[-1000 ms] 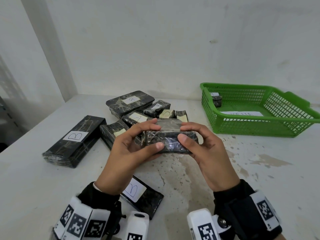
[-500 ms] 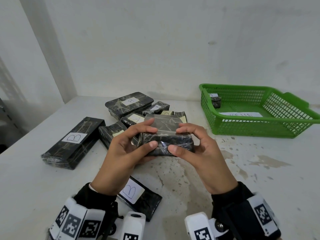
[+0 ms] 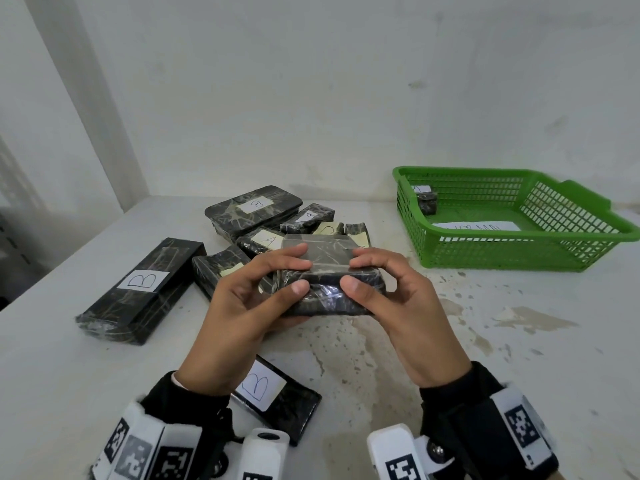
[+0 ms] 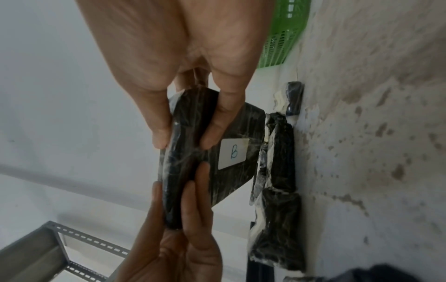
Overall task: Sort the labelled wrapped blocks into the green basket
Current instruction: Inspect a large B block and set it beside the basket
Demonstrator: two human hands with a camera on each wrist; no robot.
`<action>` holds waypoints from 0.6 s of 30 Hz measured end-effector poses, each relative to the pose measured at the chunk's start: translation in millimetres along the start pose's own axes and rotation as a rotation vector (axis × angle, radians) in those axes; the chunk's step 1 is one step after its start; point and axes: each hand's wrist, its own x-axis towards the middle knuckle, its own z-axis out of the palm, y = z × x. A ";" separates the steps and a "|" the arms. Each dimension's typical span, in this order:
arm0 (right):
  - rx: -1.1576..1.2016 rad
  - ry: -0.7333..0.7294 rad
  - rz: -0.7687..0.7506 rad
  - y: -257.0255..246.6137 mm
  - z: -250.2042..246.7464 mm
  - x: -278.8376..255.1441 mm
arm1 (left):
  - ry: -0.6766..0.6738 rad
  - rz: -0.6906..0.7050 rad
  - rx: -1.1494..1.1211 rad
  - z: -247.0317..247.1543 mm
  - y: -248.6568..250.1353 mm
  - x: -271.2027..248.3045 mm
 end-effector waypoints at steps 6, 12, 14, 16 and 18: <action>-0.087 -0.025 -0.006 1.5 3.0 -1.8 | -0.014 0.007 0.029 -4.1 -2.6 1.2; -0.085 -0.016 -0.016 1.9 2.7 -1.2 | -0.005 0.015 0.028 -3.7 -4.5 1.3; -0.057 -0.044 -0.009 -0.1 2.6 -1.5 | -0.013 0.004 -0.014 -3.8 -1.6 1.7; 0.038 -0.103 0.030 -2.8 2.7 -1.8 | -0.008 -0.013 -0.055 -4.4 2.6 2.6; 0.156 -0.157 0.066 -2.8 1.9 -2.6 | -0.021 -0.019 -0.109 -5.6 5.1 3.1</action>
